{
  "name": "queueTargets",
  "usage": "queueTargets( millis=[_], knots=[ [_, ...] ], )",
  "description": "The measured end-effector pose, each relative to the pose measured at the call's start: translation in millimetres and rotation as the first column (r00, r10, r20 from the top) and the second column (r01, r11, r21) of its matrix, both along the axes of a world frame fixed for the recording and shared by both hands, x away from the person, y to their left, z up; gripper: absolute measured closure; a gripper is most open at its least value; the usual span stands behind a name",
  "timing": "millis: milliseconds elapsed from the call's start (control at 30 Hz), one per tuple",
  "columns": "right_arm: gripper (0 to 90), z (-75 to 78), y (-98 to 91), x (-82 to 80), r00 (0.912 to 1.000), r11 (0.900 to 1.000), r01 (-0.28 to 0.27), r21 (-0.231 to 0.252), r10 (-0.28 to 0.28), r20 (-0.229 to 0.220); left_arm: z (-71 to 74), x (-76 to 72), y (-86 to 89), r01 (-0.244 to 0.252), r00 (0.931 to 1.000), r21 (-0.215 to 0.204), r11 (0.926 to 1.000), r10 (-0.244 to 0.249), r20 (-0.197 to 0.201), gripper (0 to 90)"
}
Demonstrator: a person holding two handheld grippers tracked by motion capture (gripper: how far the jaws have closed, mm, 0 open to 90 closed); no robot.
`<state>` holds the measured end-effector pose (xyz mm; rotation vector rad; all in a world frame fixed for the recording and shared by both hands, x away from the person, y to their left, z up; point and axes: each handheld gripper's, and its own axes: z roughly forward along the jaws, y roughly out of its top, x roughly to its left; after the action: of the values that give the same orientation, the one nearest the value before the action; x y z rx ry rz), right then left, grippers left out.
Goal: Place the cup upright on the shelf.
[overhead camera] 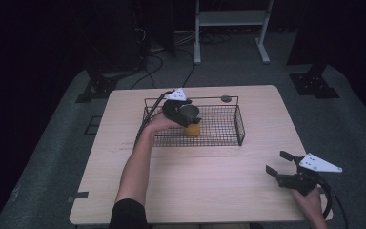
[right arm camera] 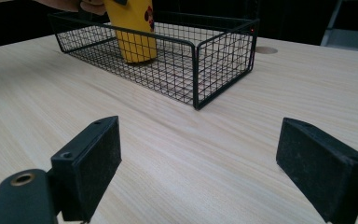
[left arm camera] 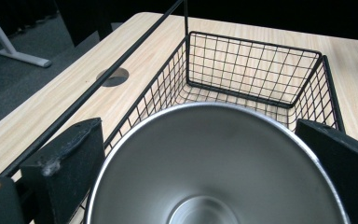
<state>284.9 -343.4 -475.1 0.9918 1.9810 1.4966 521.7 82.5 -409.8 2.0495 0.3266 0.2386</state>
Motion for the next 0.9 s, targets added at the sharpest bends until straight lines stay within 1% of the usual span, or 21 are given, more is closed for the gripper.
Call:
queueTargets(
  millis=[67, 167, 233, 333, 533, 567, 633, 800, 900],
  knots=[
    [12.8, 0.0, 0.0, 0.0, 1.0, 1.0, 0.0, 0.0, 0.0, 0.0, -0.1, -0.1, 0.1, -0.002, 1.0, 0.0, 1.0, 0.002, 0.0, 1.9],
    [12.8, 0.0, -0.1, 0.0, 1.0, 1.0, 0.001, 0.001, -0.001, -0.001, 0.9, 0.1, 1.1, -0.009, 1.0, -0.012, 0.9999, 0.009, 0.001, 1.6],
    [12.8, -0.1, -0.3, 0.1, 1.0, 1.0, 0.001, 0.001, -0.001, -0.002, 2.5, 0.0, 1.8, -0.012, 0.9999, -0.012, 0.9999, 0.012, 0.012, 1.6],
    [12.8, -0.1, -0.2, -0.1, 1.0, 1.0, -0.001, -0.001, 0.001, -0.002, 4.4, -0.4, 2.8, -0.011, 0.9998, -0.02, 0.9997, 0.012, 0.016, 1.7],
    [12.8, -0.1, -0.8, -0.1, 1.0, 1.0, -0.006, 0.003, 0.006, -0.001, 7.7, -1.8, 4.6, -0.015, 0.9997, -0.031, 0.9994, 0.015, 0.017, 1.7],
    [12.8, -0.1, -1.2, 0.0, 1.0, 1.0, -0.008, 0.006, 0.008, -0.002, 9.2, -2.3, 4.8, -0.012, 0.9996, -0.029, 0.9995, 0.012, 0.024, 1.7],
    [12.8, -0.1, -1.9, -0.1, 1.0, 0.9999, -0.009, 0.012, 0.009, -0.003, 12.5, -4.4, 4.7, -0.014, 0.9994, -0.042, 0.999, 0.015, 0.031, 1.7],
    [12.8, -0.3, -1.8, -0.3, 0.9999, 0.9999, -0.014, 0.01, 0.014, -0.002, 21.6, -11.8, 4.6, -0.01, 0.9985, -0.051, 0.9986, 0.013, 0.054, 0.0],
    [12.8, -0.3, -1.8, -0.3, 0.9999, 0.9999, -0.013, 0.009, 0.013, -0.002, 24.7, -17.1, 6.6, -0.003, 0.9977, -0.07, 0.9976, 0.008, 0.068, 0.0]
  ],
)
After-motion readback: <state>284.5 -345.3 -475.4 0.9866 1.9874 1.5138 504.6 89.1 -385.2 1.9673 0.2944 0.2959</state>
